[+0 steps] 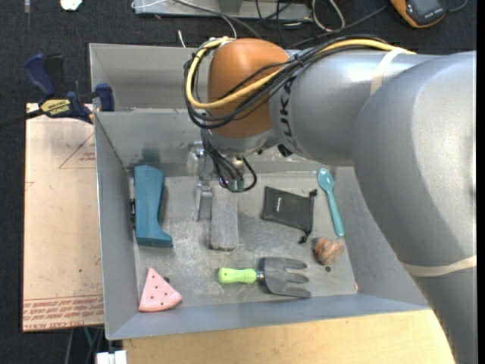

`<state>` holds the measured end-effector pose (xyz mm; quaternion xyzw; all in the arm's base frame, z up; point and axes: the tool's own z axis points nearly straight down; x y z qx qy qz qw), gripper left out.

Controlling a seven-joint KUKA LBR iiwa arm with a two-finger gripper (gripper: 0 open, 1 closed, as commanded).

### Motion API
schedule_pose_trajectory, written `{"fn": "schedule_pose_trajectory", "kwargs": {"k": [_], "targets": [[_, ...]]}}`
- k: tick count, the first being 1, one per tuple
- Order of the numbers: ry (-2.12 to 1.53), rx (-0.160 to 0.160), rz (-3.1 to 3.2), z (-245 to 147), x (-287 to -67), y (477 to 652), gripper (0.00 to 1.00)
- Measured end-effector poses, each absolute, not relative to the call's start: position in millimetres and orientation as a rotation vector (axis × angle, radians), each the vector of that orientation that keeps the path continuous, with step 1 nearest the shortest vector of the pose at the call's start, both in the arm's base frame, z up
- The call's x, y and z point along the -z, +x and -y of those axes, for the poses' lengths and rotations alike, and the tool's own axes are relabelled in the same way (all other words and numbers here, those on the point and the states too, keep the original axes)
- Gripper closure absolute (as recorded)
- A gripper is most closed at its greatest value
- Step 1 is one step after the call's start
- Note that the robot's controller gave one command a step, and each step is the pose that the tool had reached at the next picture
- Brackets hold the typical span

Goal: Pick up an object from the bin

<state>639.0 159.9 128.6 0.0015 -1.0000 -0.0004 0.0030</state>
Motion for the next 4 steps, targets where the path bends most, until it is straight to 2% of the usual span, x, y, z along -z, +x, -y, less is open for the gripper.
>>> {"fn": "schedule_pose_trajectory", "kwargs": {"k": [1, 2, 3, 4], "targets": [[0.001, 0.003, 3.143, -159.1, -133.9, 640.8, 0.0], [-0.056, 0.005, 3.141, -91.3, -114.3, 630.5, 0.0], [0.159, 0.007, 3.14, -82.2, -166.0, 638.4, 0.0], [-0.098, 0.007, 3.139, -46.9, -180.4, 617.9, 0.0]]}}
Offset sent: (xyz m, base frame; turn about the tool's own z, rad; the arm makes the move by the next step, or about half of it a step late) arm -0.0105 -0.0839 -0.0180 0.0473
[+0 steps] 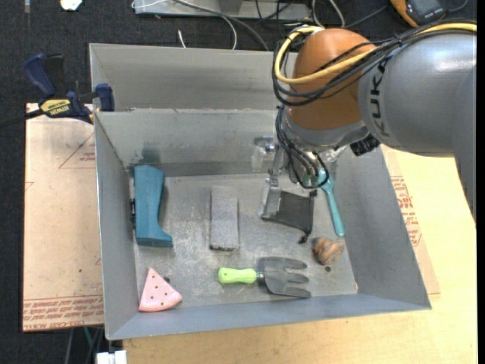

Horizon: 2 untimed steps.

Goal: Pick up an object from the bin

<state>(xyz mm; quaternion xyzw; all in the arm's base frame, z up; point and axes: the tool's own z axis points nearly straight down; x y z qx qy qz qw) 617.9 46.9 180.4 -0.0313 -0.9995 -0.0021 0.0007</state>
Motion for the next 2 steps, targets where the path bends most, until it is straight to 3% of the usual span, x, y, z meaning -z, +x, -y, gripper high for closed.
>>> {"fn": "schedule_pose_trajectory", "kwargs": {"k": [1, 2], "targets": [[0.107, 0.012, 3.152, -37.5, -99.3, 633.1, 0.0], [-0.213, 0.011, 3.144, 5.3, -95.2, 628.9, 0.0]]}}
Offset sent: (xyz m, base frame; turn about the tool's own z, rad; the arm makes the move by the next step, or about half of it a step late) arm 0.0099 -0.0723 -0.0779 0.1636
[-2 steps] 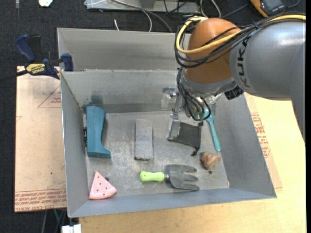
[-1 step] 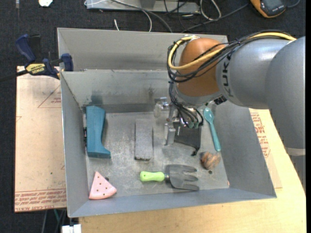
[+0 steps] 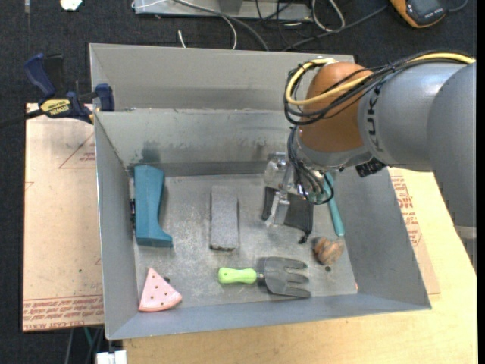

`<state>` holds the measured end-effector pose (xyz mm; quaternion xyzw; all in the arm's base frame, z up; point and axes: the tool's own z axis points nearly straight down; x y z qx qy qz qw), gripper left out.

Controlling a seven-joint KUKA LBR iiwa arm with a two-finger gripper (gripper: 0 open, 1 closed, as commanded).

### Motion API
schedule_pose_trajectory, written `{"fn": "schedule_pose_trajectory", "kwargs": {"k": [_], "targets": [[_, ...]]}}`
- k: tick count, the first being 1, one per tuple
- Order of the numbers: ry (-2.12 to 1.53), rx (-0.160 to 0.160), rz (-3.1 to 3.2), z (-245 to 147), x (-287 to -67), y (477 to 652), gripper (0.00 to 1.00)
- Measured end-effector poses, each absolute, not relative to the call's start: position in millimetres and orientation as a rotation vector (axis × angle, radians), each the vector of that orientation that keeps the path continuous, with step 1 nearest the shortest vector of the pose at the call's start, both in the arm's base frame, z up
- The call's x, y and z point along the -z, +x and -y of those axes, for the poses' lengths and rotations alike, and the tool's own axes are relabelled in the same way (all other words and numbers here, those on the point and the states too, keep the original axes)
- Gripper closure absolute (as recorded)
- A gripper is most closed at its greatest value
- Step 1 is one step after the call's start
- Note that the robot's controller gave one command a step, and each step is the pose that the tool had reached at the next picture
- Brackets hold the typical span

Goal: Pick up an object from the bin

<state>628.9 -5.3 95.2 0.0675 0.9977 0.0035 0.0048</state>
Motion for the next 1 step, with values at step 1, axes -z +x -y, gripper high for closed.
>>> {"fn": "schedule_pose_trajectory", "kwargs": {"k": [1], "targets": [[0.129, -0.011, -3.134, 33.4, -136.7, 623.8, 0.0]]}}
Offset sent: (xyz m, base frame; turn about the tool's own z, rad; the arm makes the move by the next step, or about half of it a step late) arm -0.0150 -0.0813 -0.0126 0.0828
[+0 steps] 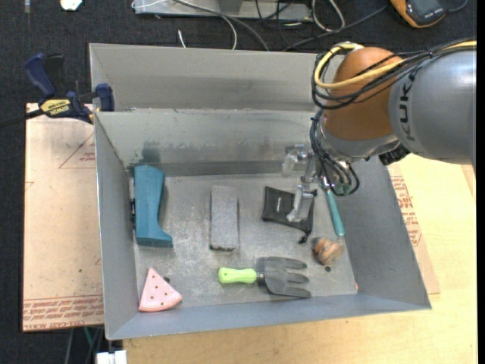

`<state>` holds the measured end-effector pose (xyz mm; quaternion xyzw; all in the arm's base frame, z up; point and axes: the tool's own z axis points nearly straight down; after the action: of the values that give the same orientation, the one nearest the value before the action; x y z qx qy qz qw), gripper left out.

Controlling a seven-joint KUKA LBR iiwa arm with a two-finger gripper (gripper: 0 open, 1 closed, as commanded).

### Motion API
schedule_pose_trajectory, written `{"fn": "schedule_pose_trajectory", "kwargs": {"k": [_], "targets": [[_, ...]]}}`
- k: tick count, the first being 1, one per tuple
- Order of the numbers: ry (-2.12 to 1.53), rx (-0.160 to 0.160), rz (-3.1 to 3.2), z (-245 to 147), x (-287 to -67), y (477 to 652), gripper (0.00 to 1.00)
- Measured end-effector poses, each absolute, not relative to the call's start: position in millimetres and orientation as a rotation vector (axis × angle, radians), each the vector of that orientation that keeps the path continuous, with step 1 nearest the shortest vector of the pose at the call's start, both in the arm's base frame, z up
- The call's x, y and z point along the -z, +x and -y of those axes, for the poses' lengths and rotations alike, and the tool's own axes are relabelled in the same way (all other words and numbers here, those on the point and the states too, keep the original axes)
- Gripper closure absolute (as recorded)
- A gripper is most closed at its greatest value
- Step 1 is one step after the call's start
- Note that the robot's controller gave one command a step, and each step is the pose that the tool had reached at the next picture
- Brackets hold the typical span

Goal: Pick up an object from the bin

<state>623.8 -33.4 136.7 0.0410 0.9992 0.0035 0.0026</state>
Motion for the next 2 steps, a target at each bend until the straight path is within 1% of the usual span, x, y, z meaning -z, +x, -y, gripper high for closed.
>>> {"fn": "schedule_pose_trajectory", "kwargs": {"k": [1, 2], "targets": [[-0.015, -0.011, -3.132, 60.4, -117.4, 620.3, 0.0], [0.276, -0.013, -3.122, 61.8, -102.9, 622.9, 0.0]]}}
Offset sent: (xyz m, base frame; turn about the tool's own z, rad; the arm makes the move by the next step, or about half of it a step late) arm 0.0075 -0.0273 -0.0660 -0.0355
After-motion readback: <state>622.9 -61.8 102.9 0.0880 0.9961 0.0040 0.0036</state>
